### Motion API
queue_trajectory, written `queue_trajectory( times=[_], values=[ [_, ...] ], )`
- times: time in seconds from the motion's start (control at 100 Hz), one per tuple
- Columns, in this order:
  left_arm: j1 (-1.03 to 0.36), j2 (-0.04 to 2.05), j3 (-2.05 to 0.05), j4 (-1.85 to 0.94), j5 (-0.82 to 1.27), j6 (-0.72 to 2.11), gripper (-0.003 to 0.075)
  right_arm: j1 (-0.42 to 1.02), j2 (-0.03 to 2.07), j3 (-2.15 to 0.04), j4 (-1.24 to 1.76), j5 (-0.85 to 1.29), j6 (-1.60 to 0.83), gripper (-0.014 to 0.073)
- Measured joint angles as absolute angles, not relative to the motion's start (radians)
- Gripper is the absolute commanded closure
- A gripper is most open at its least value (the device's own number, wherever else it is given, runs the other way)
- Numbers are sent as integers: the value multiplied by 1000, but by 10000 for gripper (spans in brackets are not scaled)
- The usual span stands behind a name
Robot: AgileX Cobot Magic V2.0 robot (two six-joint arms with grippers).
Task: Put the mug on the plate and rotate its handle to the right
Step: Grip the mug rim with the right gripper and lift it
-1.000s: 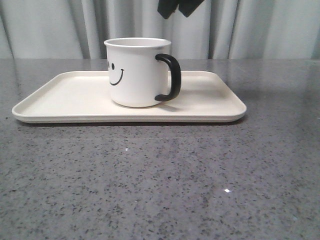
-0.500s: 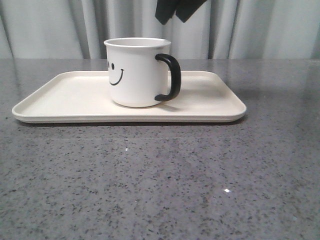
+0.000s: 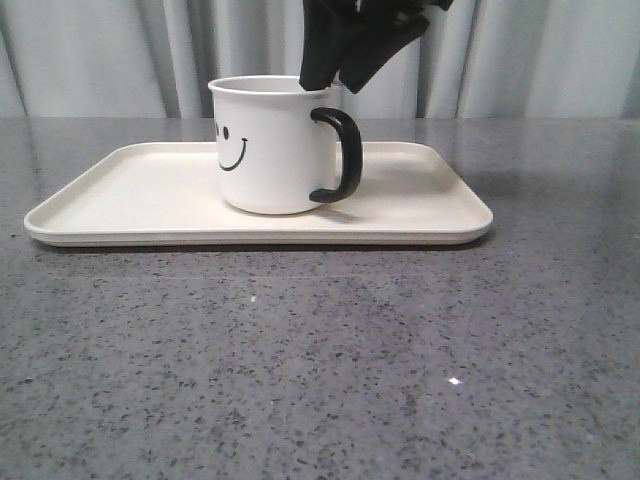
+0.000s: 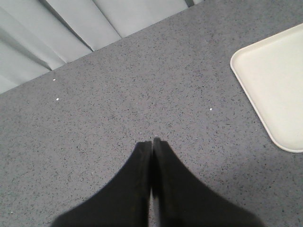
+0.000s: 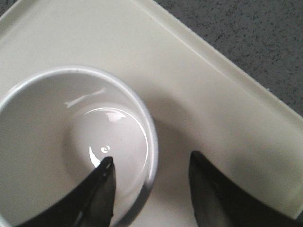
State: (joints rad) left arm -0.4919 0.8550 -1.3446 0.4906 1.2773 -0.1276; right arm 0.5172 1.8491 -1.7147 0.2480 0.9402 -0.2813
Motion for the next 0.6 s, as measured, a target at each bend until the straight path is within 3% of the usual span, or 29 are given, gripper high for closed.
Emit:
queue_trajectory(
  times=[0.23, 0.3, 0.51, 0.6],
  values=[
    [-492, 855, -1345, 491, 1277, -128, 740, 517, 1879, -1715, 259, 934, -281, 244],
    [-492, 855, -1345, 491, 1277, -128, 740, 517, 1879, -1715, 261, 934, -281, 326],
    [-492, 855, -1345, 491, 1277, -128, 740, 517, 1879, -1715, 263, 934, -281, 697],
    [-492, 855, -1345, 491, 1277, -128, 740, 517, 1879, -1716, 268, 932, -280, 708]
  ],
)
